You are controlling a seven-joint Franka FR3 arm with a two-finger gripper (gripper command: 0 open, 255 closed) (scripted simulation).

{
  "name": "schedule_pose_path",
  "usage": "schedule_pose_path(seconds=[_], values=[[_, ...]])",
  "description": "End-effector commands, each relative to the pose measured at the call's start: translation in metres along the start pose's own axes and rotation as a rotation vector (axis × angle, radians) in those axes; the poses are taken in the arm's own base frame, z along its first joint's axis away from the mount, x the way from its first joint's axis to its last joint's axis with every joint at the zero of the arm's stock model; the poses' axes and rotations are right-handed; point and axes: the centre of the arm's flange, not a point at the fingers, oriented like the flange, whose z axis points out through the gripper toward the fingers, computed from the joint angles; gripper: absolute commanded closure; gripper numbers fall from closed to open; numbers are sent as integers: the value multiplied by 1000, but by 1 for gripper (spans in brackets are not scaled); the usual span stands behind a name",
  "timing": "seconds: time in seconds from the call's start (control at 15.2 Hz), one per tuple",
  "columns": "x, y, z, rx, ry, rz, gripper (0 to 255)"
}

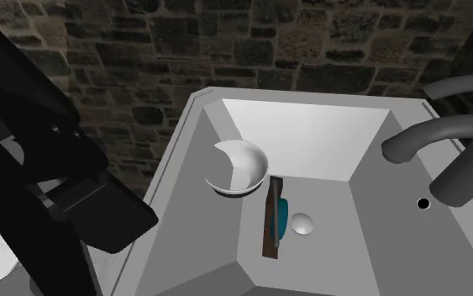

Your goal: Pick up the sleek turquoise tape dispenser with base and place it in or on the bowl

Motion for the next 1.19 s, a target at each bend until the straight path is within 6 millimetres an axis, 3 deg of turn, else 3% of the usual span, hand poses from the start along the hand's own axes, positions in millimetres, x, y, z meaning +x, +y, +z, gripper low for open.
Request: schedule_pose_path(seconds=[0.0,0.53,1.12], values=[[0,0,0,0,0,0,0],[78,-9,83,26,-86,-160,0],[153,-36,184,56,-182,-339,0]])
